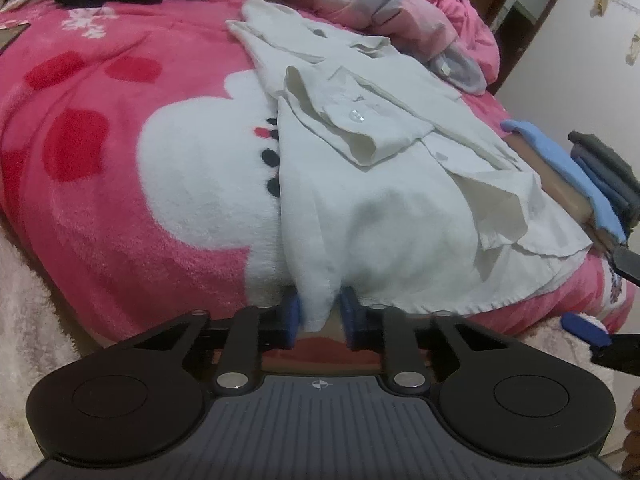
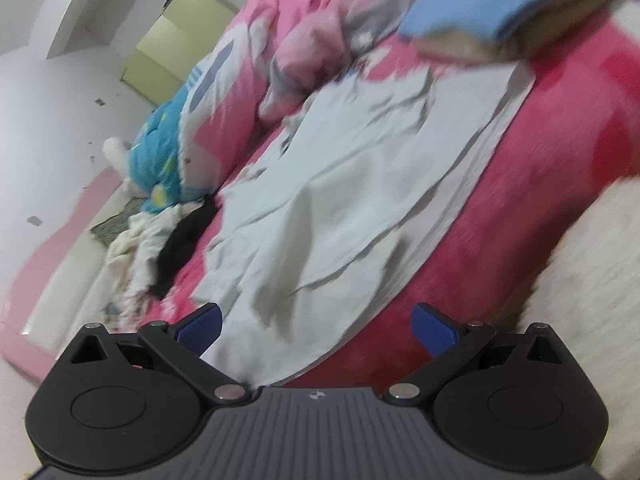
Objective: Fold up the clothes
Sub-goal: 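Pinch the shirt hem with the left tool while the right tool lifts the shirt side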
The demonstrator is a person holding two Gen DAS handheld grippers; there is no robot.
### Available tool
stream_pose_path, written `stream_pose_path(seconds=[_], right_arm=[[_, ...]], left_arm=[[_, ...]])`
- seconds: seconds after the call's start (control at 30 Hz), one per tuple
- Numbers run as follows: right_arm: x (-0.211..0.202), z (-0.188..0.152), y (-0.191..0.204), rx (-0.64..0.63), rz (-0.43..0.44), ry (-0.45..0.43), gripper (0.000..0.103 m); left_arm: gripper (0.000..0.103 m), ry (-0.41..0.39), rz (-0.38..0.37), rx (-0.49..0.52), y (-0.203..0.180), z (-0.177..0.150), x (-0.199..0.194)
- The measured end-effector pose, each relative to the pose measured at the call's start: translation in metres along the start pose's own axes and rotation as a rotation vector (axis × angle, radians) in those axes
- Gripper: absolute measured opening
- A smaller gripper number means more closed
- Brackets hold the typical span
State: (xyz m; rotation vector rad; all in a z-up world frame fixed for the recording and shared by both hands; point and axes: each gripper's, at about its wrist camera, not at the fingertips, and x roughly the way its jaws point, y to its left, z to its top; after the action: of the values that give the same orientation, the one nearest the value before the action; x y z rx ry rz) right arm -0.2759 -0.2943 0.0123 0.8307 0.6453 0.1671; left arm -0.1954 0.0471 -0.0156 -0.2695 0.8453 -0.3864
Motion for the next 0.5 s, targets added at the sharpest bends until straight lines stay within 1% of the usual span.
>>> stream_pose_path(seconds=[0.07, 0.2, 0.4, 0.5], right_arm=[[0.010, -0.004, 0.003, 0.025, 0.033, 0.032, 0.102], [0.035, -0.015, 0.006, 0.115, 0.121, 0.106, 0.100], [0.079, -0.037, -0.006, 0.360, 0.263, 0.228, 0.099], [0.099, -0.047, -0.008, 0.446, 0.319, 0.290, 0.098]], left_arm=[[0.004, -0.003, -0.009, -0.007, 0.002, 0.000, -0.001], [0.003, -0.024, -0.053, -0.040, 0.007, 0.003, -0.012], [0.002, -0.016, -0.189, -0.185, 0.016, 0.009, -0.023], [0.002, -0.033, -0.240, -0.224, 0.019, 0.013, -0.030]])
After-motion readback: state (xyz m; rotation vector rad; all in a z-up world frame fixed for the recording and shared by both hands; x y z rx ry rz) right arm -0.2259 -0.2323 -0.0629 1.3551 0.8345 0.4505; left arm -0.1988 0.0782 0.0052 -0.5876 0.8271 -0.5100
